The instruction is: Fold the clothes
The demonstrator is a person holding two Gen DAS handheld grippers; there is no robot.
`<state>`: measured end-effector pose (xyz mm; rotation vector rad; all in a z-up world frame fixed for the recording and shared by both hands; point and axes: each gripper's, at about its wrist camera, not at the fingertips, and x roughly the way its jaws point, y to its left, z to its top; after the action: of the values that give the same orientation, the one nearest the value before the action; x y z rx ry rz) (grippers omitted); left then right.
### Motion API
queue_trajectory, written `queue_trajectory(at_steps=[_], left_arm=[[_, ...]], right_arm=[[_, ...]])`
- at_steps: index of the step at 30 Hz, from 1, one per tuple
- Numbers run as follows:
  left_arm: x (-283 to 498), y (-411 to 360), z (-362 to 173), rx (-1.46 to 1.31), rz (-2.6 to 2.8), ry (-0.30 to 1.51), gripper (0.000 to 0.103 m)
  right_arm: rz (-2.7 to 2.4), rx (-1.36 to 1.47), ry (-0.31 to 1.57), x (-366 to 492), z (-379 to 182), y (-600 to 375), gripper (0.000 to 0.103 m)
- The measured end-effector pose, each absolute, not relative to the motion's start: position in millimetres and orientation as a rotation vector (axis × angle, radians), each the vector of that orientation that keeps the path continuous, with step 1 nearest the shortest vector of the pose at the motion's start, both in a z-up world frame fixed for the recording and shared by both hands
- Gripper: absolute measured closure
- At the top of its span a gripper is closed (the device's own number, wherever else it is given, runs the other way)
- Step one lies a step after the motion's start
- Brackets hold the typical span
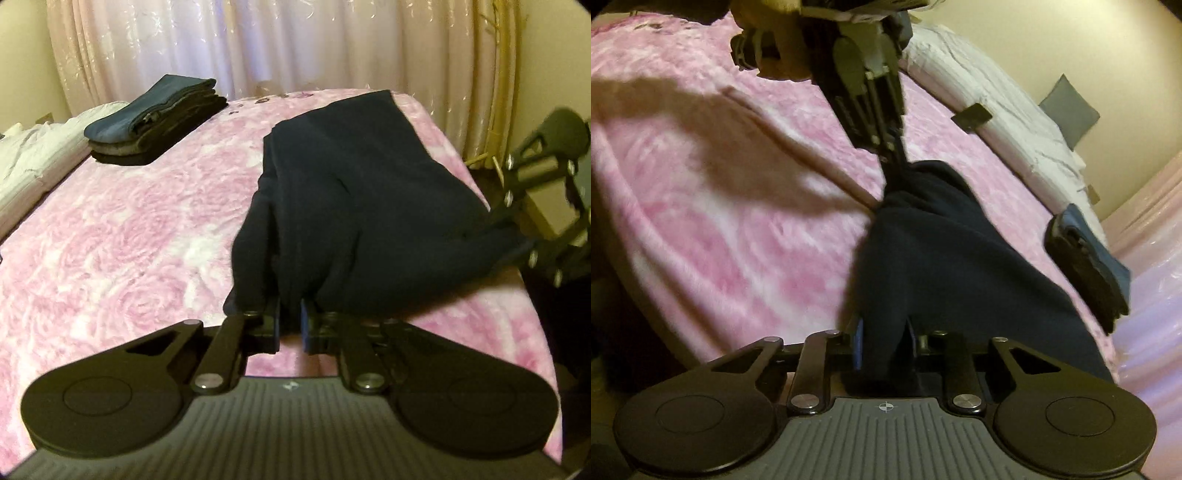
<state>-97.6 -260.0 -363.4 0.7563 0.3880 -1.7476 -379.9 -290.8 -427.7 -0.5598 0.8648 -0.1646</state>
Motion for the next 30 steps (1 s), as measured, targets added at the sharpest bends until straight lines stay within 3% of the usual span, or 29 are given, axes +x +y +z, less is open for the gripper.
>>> queue_trajectory(at_steps=[10, 12, 18, 22, 26, 30], left_arm=[[-130.1, -234.8, -359.4, 0.708, -1.748, 0.410, 0.094], [-140.6, -229.5, -358.9, 0.700, -1.737, 0.421, 0.102], [-156.0, -212.1, -351.7, 0.640, -1.687, 0.452, 0.103], [-170.7, -198.3, -326.6, 0.566, -1.703, 0.400, 0.100], [-190.7, -209.4, -324.1, 0.556, -1.802, 0.413, 0.084], [-196.5, -232.0, -338.4, 0.613, -1.841, 0.452, 0.084]], right_arm=[[-0.144, -0.609, 0.896, -429.0, -409.2, -320.6, 0.085], [-0.165, -0.629, 0.926, -441.4, -412.9, -331.9, 0.085], [-0.210, -0.655, 0.940, -463.5, -419.1, -354.9, 0.084], [-0.229, -0.688, 0.913, -460.8, -427.6, -347.8, 0.060], [-0.224, -0.682, 0.863, -458.4, -427.5, -336.4, 0.059], [-0.208, -0.685, 0.840, -446.8, -432.9, -332.7, 0.059]])
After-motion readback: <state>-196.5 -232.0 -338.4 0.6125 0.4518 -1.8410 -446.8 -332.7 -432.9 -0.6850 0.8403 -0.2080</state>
